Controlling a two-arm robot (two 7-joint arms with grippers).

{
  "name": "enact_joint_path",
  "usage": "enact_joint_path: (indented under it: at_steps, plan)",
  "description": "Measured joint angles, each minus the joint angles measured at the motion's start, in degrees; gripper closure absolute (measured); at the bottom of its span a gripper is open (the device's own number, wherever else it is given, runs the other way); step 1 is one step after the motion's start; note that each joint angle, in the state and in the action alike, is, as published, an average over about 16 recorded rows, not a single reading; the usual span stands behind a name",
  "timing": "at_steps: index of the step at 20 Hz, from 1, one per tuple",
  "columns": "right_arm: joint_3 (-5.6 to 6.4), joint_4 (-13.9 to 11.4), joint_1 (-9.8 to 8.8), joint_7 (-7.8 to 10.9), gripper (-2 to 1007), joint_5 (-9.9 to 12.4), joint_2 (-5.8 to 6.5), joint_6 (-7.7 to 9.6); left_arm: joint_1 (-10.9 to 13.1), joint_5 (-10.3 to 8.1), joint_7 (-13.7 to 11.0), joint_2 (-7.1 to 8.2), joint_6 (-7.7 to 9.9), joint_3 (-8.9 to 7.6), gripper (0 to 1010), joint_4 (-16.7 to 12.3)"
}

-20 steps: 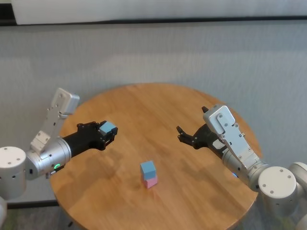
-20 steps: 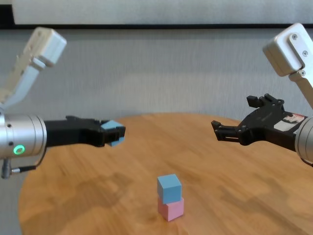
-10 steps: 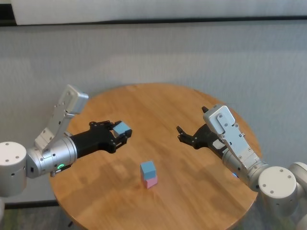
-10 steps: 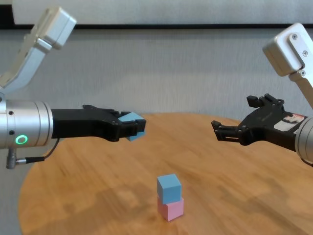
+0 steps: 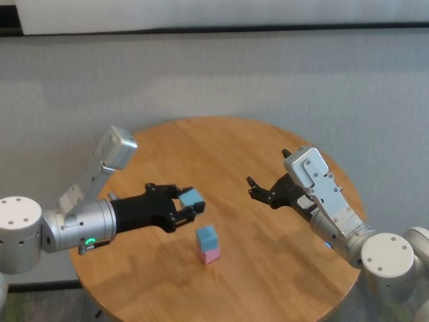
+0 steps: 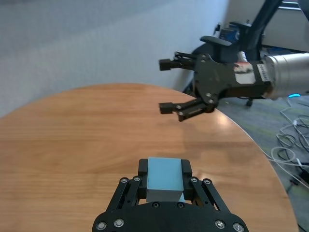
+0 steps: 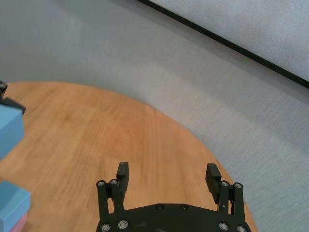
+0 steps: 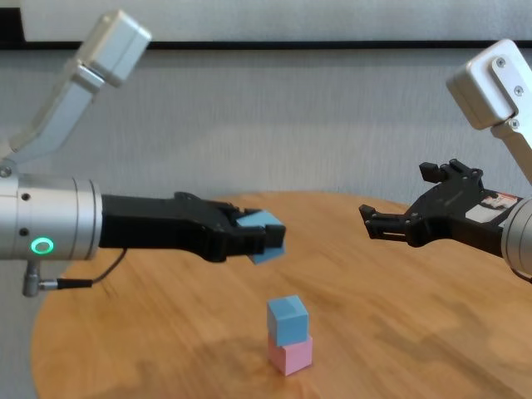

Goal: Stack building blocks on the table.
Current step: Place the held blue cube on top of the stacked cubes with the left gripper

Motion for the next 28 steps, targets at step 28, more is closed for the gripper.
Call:
enact_joint_path:
  at_steps: [28]
  plan:
    - [0.00, 0.00, 0.00, 0.00, 0, 0.00, 0.00, 0.00, -5.56, -0.21, -3.17, -0.61, -2.06, 8.33, 599, 7.98]
